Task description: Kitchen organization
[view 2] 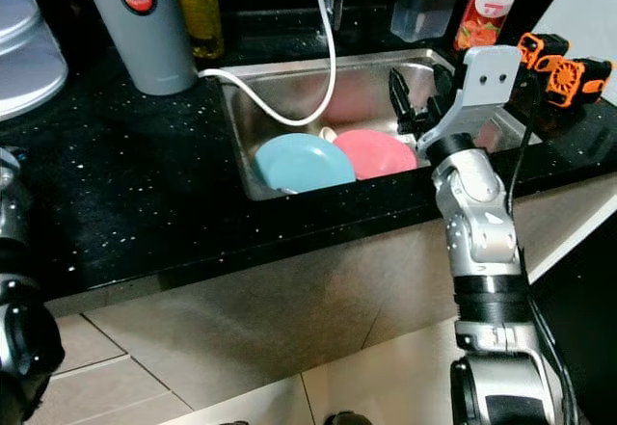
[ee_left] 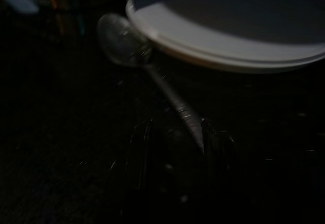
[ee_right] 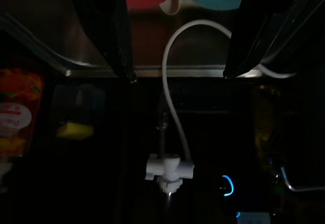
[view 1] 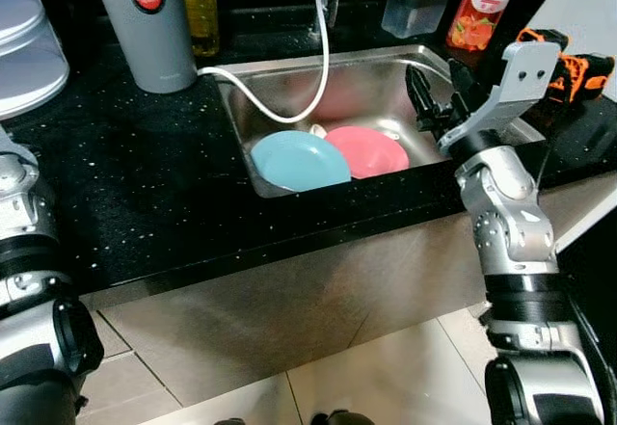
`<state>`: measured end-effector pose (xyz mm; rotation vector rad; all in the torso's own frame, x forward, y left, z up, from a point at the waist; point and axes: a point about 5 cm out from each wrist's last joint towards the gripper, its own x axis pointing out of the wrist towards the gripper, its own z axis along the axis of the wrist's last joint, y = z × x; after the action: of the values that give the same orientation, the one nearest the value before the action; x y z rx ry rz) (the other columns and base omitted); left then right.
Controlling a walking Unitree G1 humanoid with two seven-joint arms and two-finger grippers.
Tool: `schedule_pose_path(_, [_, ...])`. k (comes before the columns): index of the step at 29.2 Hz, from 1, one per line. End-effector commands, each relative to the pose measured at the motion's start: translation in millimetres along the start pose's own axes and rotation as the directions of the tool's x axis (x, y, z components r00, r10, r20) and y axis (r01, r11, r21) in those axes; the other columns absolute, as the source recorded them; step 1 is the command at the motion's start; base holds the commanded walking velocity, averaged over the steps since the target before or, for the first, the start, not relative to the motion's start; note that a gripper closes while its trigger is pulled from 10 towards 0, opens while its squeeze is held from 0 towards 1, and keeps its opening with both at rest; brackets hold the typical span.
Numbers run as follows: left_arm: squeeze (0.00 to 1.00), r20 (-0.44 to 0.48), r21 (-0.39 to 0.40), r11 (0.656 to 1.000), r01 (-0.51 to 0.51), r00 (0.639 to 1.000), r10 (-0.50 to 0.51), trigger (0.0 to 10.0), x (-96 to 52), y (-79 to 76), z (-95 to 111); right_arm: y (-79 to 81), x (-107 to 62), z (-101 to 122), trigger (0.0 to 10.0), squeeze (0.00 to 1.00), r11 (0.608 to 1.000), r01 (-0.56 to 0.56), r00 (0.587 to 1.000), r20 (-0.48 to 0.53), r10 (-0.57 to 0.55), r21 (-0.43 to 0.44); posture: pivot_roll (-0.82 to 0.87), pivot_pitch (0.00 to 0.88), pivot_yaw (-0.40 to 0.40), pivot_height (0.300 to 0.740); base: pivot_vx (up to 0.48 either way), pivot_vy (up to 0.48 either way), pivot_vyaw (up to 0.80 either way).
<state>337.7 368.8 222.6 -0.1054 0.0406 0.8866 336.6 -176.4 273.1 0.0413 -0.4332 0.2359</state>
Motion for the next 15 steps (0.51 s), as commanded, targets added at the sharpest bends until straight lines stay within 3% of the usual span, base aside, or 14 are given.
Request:
schedule_pose_path(1, [0.0,0.009,-0.014,0.999,-0.03,0.999,0.03,10.0,4.7,9.1,6.9,0.6,-2.9,1.5,10.0,0.0,1.0,-0.011,1.0,-0.008,0.011,-0.02,-0.02,0.111,-0.074,0.74,0.0,0.0,0.0])
schedule_pose_path(15, [0.0,0.016,-0.055,0.997,-0.056,0.998,0.057,10.0,12.2,12.2,13.2,5.3,-3.9,7.6,10.0,0.0,1.0,-0.022,1.0,-0.015,0.022,-0.018,-0.02,0.109,-0.087,0.74,0.0,0.0,0.0])
